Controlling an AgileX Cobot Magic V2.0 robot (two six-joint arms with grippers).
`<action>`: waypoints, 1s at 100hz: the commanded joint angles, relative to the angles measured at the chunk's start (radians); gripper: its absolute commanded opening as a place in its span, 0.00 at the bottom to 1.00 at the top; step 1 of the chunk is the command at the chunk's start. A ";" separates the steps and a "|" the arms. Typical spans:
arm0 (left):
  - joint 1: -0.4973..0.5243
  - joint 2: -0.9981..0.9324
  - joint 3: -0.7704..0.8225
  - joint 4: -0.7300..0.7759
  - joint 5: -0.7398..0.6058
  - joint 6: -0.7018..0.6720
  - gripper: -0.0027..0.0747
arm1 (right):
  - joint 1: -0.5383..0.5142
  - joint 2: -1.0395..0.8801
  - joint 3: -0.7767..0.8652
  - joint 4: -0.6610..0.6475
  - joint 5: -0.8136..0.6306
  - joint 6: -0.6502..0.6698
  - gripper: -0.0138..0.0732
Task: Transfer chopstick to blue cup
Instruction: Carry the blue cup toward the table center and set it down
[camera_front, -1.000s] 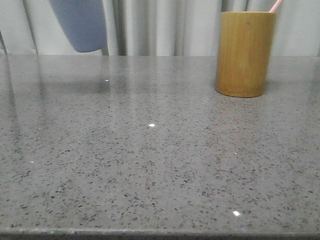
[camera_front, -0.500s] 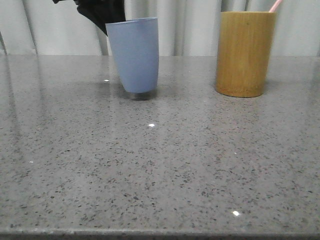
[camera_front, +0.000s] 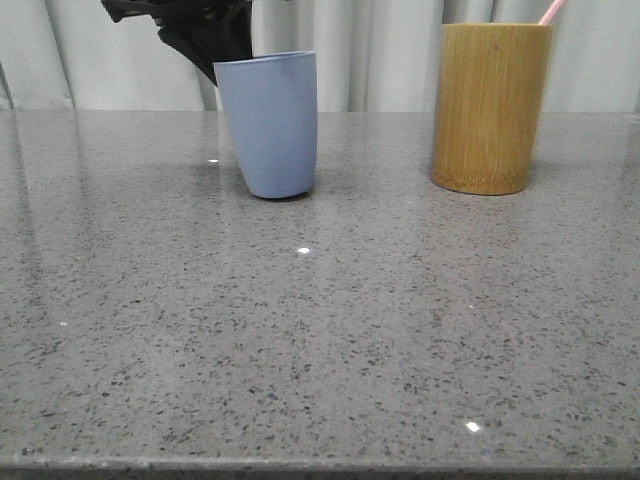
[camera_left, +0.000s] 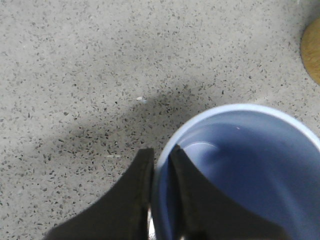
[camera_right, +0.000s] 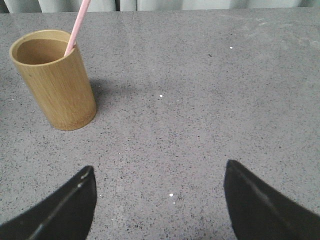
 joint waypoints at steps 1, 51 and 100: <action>-0.008 -0.039 -0.028 -0.011 -0.021 0.000 0.01 | -0.007 0.010 -0.034 -0.008 -0.065 -0.005 0.78; -0.008 -0.041 -0.032 -0.051 -0.015 0.000 0.56 | -0.007 0.010 -0.034 -0.008 -0.065 -0.005 0.78; -0.008 -0.117 -0.032 -0.068 -0.007 0.000 0.82 | -0.007 0.010 -0.034 -0.008 -0.067 -0.005 0.78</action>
